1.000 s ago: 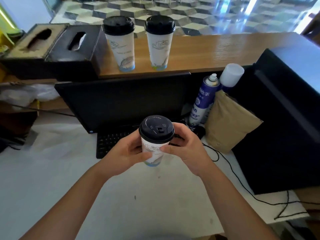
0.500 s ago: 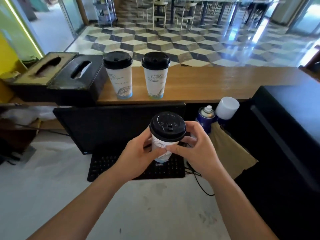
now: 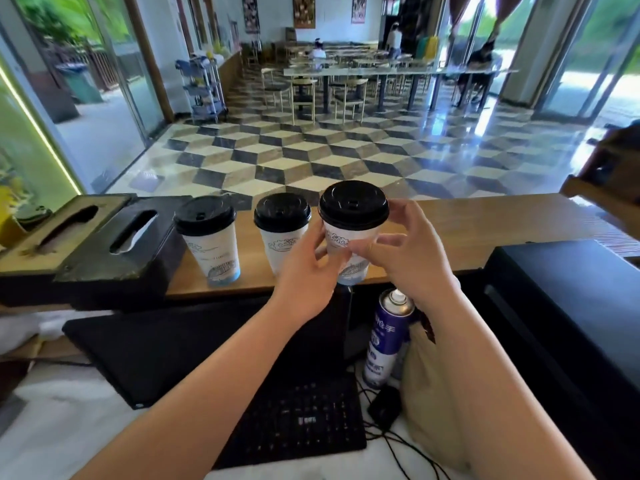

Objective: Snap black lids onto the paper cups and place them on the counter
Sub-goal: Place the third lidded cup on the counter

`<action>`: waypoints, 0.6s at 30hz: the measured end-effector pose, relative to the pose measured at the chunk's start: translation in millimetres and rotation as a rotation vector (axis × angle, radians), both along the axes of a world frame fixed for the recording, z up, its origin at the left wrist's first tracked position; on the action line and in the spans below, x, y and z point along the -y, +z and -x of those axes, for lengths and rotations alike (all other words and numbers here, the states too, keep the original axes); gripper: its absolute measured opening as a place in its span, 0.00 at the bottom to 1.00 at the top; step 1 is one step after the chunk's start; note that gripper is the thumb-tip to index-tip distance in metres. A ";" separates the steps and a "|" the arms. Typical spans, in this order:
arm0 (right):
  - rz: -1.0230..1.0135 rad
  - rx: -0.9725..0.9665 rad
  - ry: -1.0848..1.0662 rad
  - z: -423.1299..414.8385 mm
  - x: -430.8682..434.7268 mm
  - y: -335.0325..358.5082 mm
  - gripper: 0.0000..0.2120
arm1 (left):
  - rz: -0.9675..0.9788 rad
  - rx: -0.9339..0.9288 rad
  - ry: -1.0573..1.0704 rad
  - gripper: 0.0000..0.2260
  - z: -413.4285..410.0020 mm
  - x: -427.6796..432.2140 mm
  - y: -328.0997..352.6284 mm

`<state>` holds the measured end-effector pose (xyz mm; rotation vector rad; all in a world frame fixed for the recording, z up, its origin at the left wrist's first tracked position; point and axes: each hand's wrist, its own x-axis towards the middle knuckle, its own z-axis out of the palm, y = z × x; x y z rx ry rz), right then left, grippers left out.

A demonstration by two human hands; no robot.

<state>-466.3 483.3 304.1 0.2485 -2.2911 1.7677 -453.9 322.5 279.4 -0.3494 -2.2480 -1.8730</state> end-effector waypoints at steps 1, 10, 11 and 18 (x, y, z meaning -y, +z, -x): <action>-0.004 0.001 -0.010 7.9 0.1 -0.9 0.32 | 0.004 0.002 0.020 0.19 8.8 -2.8 -1.9; -0.010 0.043 -0.057 49.1 -4.3 -32.3 0.34 | 0.095 0.113 0.136 0.22 53.7 -16.2 -38.7; -0.007 0.054 -0.062 51.8 -5.1 -36.4 0.34 | 0.100 0.119 0.136 0.22 55.7 -17.0 -42.2; 0.016 0.110 -0.094 56.2 -7.9 -58.7 0.28 | 0.143 0.110 0.114 0.26 57.5 -23.9 -51.4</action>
